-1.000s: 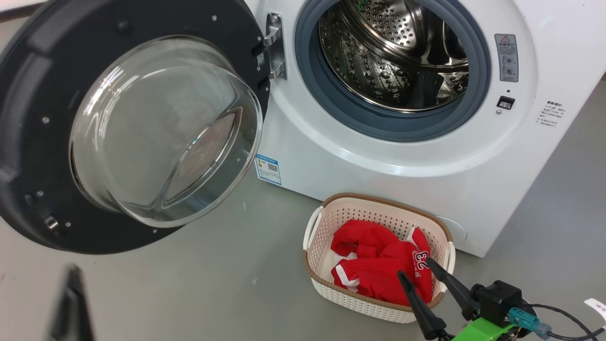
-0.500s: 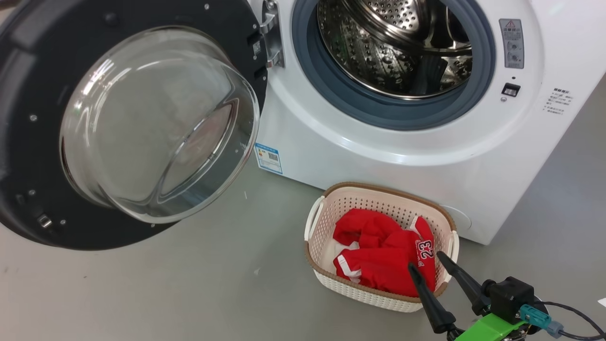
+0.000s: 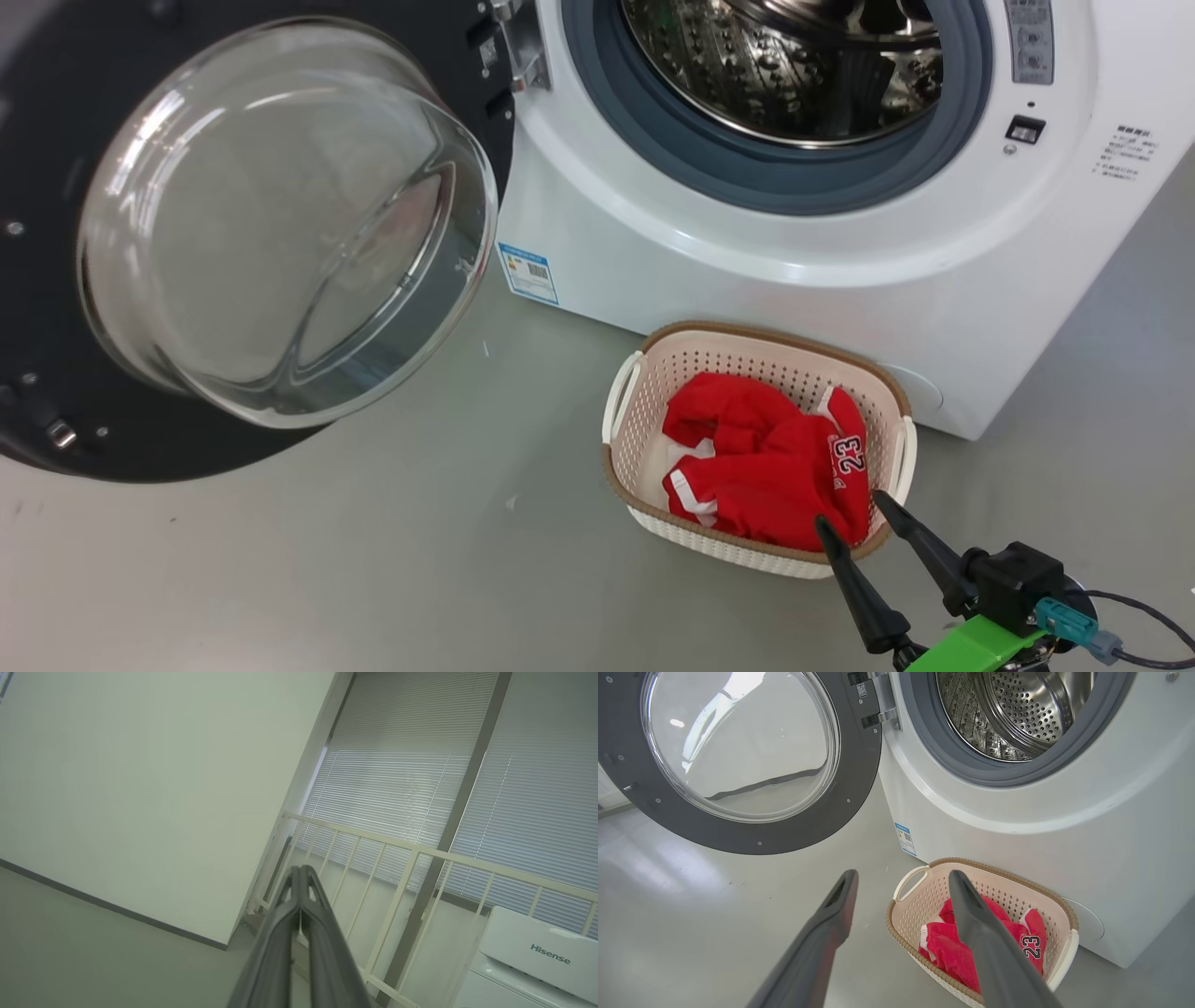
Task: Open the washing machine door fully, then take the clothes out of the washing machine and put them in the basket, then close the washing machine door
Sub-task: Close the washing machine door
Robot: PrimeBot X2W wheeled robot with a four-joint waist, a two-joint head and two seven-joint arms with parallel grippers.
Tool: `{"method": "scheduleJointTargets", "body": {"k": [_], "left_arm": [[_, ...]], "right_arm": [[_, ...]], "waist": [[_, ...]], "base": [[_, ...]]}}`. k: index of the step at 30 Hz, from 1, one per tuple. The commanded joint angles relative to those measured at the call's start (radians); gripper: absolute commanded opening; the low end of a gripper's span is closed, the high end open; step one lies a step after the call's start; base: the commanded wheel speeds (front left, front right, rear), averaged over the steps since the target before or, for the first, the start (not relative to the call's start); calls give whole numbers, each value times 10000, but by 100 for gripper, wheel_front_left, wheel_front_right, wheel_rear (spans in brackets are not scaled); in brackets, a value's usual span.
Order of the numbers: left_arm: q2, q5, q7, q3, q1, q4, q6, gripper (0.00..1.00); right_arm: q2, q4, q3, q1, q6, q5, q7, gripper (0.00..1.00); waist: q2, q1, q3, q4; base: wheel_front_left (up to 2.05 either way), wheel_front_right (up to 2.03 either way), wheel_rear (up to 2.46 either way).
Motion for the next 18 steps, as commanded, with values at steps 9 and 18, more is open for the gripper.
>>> {"method": "scheduleJointTargets", "body": {"k": [9, 18], "left_arm": [[1331, -2603, 3863, -300, -1554, 2837, -60, 0], [1378, -3601, 6658, -754, -1899, 3792, -61, 0]], "right_arm": [[-261, -262, 351, -247, 48, -215, -67, 100], [-420, -335, 413, -329, 48, -241, -67, 100]], "waist": [[0, 0, 623, -212], [0, 0, 1006, -256]], "base": [[0, 0, 0], [0, 0, 0]]}}
